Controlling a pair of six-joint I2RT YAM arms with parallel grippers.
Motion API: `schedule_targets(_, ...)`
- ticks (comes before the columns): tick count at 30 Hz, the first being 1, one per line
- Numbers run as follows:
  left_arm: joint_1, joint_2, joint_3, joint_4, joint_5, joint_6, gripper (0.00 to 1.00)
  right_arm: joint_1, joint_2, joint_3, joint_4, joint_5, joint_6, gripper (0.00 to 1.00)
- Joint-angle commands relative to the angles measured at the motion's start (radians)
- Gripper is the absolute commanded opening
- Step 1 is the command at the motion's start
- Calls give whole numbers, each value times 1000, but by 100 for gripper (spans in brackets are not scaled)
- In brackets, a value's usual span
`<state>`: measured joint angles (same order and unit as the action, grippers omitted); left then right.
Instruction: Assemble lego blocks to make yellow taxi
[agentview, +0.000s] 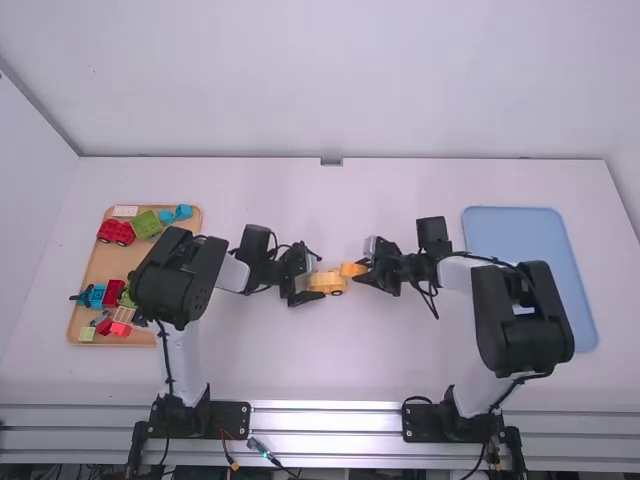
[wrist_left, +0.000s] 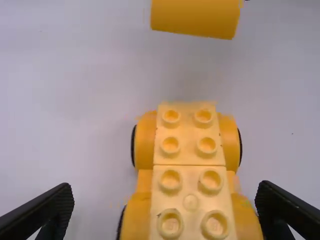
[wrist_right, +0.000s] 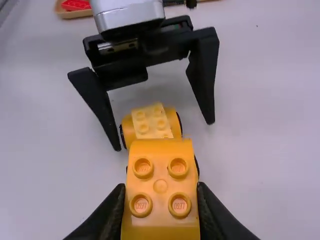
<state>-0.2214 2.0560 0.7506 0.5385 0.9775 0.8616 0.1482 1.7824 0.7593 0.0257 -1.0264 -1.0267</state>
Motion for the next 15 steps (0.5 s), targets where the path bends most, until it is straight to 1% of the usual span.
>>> schedule_targets(1,-9,29,-9,-4,35,10,96,6,-19,20,-4,-16,-36,16)
schedule_targets(8,-5,29,-18,-2,35,11,94,9,12,21,21,-14,-43,16)
schedule_targets(11,-24,29,-27,4,32,53,88,10,40,21,57,-24,-18,16)
schedule_targets(15,-25,30,-31,24,5,14,88,10,49,21,72,-32,-18,17)
